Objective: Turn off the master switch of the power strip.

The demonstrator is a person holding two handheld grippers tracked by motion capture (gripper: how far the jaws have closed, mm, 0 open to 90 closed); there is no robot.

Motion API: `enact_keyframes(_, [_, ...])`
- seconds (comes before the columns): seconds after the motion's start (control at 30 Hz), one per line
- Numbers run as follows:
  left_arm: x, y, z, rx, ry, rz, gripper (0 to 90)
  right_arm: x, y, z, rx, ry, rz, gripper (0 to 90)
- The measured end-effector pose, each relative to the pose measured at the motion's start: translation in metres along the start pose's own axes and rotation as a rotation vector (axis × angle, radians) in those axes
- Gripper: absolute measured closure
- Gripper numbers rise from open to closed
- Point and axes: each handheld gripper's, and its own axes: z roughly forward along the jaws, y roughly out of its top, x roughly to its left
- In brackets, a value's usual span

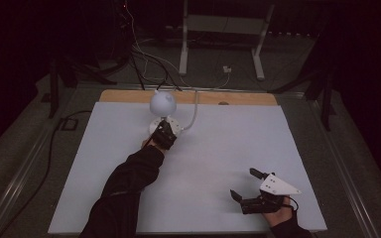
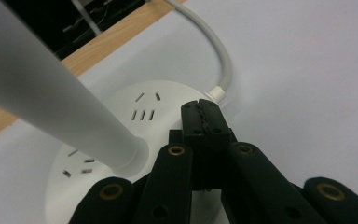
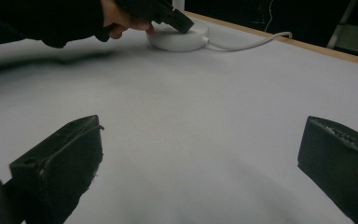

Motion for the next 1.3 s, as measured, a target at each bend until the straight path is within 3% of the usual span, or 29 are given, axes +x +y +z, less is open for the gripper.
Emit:
enact_keyframes(0.03, [0.000,0.000,0.000,0.003,0.001,0.014,90.0,0.000,0.000,0.000,0.001,0.001,-0.002,0.0])
enact_keyframes(0.1, [0.003,-0.002,0.000,-0.015,-0.021,-0.021,90.0,0.001,0.001,0.000,-0.001,0.003,-0.003,0.0])
enact_keyframes(0.5, [0.003,0.004,-0.001,-0.004,0.005,-0.026,90.0,0.000,0.001,-0.001,-0.004,-0.001,0.000,0.0])
enact_keyframes(0.63, [0.002,0.006,-0.002,-0.013,-0.021,-0.048,90.0,-0.001,0.001,-0.002,-0.009,-0.005,0.004,0.0])
enact_keyframes(0.73, [0.003,0.008,-0.006,-0.039,-0.016,-0.060,90.0,-0.002,0.000,-0.002,-0.009,-0.005,0.006,0.0])
enact_keyframes(0.87, [0.005,0.012,-0.015,-0.059,-0.051,-0.091,90.0,-0.002,0.000,-0.003,-0.009,-0.007,0.005,0.0])
enact_keyframes(1.07, [0.000,0.011,-0.021,-0.064,-0.054,-0.062,90.0,-0.001,0.001,-0.003,-0.014,-0.008,0.004,0.0])
enact_keyframes(1.3, [0.000,0.008,-0.027,-0.055,-0.087,-0.071,90.0,-0.001,0.002,-0.004,-0.018,-0.009,0.003,0.0])
